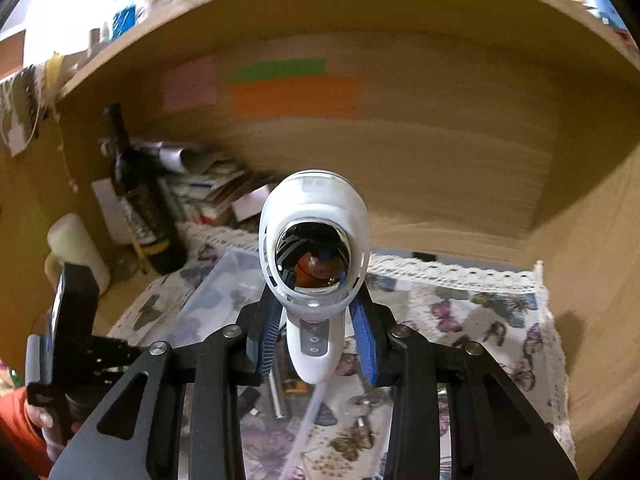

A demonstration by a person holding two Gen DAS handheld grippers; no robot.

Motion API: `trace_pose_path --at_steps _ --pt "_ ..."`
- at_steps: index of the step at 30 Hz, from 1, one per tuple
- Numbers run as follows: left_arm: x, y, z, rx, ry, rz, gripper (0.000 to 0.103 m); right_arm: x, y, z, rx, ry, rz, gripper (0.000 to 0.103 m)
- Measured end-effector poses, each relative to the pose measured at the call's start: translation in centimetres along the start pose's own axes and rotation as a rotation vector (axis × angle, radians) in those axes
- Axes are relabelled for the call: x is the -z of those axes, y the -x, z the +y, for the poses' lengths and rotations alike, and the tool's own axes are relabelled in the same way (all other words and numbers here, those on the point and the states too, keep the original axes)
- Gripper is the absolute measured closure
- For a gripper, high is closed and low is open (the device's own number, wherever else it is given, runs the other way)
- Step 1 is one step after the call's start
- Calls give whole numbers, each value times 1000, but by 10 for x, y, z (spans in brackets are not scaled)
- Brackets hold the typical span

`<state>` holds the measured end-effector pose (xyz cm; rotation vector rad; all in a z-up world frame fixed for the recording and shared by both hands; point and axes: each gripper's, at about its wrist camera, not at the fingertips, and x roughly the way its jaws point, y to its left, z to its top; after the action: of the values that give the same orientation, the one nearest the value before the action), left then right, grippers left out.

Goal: Organize rigid objects
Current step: 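Carry the white device into the clear box and open the right tool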

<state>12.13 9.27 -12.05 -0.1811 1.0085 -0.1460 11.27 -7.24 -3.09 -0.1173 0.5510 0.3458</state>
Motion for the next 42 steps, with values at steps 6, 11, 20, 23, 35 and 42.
trace_pose_path --at_steps 6,11,20,23,35,42 --pt "0 0 0 0 0 0 86 9 -22 13 -17 43 72 72" --pt "0 0 0 2 2 -1 86 19 -42 16 -12 78 158 72" --pt "0 1 0 1 2 -2 86 28 -79 20 -10 121 275 72" --pt "0 1 -1 1 2 -2 86 30 -88 22 -10 131 307 72" --pt "0 1 -1 -1 0 -2 86 30 -87 26 -14 151 334 70" --pt "0 1 -1 0 0 -2 86 14 -54 18 -10 129 235 68"
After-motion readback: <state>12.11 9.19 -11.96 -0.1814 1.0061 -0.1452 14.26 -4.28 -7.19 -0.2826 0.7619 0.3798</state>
